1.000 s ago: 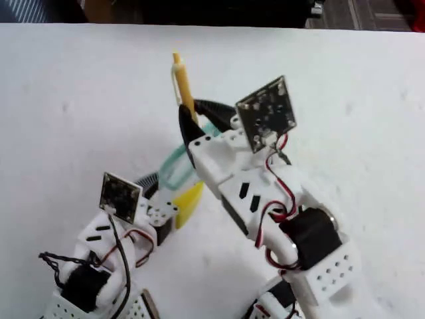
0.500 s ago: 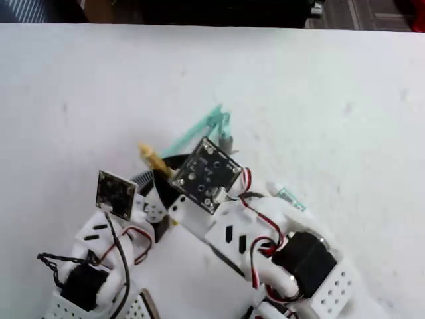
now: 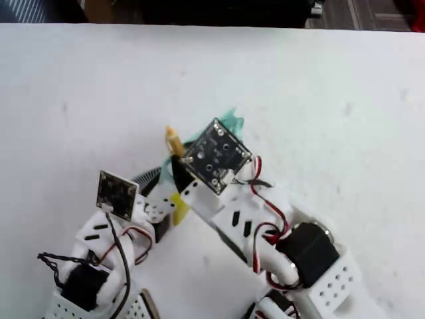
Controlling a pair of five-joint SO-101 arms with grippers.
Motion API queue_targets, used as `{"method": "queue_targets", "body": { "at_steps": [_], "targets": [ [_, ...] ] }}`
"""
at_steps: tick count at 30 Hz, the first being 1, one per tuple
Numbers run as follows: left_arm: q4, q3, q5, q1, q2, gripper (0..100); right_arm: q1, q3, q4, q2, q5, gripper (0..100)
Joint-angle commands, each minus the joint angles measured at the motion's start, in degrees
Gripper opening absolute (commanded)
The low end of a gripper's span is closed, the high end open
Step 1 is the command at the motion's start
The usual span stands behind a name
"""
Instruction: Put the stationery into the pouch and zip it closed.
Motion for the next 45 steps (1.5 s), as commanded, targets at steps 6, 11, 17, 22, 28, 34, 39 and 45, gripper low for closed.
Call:
{"method": "queue_targets", "body": {
  "at_steps": [6,11,17,22,28,34,39,45],
  "targets": [
    [-1.6,-0.4,-0.2,-0.7,0.0,24,1.2,-9.8,2.9,-4.9,0.9,27.6],
    [-1.6,-0.4,-0.2,-0.7,0.0,24,1.2,-13.5,2.8,-4.8,0.9,26.5],
    [-1.6,-0.3,-0.2,-0.6,0.0,24,1.5,-16.2,3.2,-1.7,0.9,21.0],
    [-1.7,-0.3,-0.5,-0.3,0.0,22,1.5,-16.3,6.6,5.1,0.9,3.6],
    [-1.7,-0.3,-0.4,-0.7,0.0,22,6.2,-20.1,10.6,7.5,5.6,1.9],
    [-2.1,-0.4,-0.2,-5.2,0.0,21,24.0,-20.0,13.8,9.2,7.4,2.7],
    [-3.8,0.0,-0.6,-5.3,0.0,12,36.4,-15.4,14.0,19.6,7.8,2.8],
    [-3.8,0.0,-0.6,-5.3,0.0,11,44.2,-11.7,19.2,31.1,25.2,2.9]
  ]
}}
